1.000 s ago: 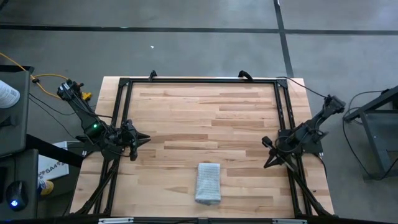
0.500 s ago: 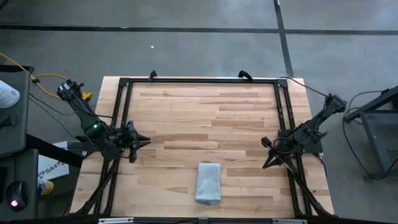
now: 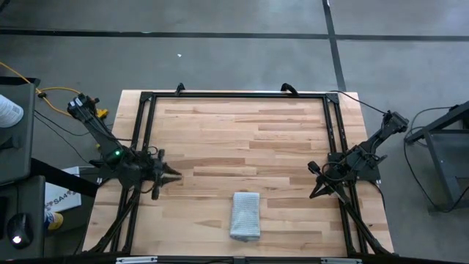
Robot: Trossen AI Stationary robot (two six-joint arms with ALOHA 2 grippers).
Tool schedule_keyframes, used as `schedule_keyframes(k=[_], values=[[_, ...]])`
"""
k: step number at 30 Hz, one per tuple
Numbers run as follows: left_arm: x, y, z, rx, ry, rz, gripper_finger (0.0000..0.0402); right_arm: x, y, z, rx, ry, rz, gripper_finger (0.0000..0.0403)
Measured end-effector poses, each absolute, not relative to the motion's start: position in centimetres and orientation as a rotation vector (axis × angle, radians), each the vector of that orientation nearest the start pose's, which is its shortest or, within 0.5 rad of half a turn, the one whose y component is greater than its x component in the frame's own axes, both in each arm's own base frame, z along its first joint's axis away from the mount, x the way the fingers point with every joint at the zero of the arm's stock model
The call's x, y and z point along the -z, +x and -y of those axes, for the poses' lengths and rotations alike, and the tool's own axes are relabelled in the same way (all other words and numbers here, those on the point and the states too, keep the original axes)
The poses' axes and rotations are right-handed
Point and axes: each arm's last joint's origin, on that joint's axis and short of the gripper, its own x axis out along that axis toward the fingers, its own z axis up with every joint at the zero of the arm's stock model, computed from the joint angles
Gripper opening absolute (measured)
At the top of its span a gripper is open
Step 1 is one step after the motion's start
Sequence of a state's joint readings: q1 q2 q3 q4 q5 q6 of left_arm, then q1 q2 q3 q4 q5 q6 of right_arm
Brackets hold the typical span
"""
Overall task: Fold microfiber towels
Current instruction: Return To Home Position
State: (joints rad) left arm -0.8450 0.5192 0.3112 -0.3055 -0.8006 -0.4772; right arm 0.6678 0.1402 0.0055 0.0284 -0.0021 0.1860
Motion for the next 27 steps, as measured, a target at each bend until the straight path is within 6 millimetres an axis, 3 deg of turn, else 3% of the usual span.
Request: schedule_keyframes(k=[5, 13, 27], values=[[-18.1, 9.5, 8.1, 0.154, -0.068, -0.254, 0.0069, -15.7, 8.3, -6.5, -0.658, 0.144, -0.163, 0.0002], [-15.8, 8.6, 7.6, 0.327, -0.095, -0.18, 0.0069, -15.7, 8.3, -6.5, -0.658, 0.144, -0.162, 0.0002], [-16.2, 7.7, 7.1, 0.491, -0.028, -0.077, 0.0069, -15.7, 8.3, -6.5, -0.658, 0.145, -0.16, 0.0002]])
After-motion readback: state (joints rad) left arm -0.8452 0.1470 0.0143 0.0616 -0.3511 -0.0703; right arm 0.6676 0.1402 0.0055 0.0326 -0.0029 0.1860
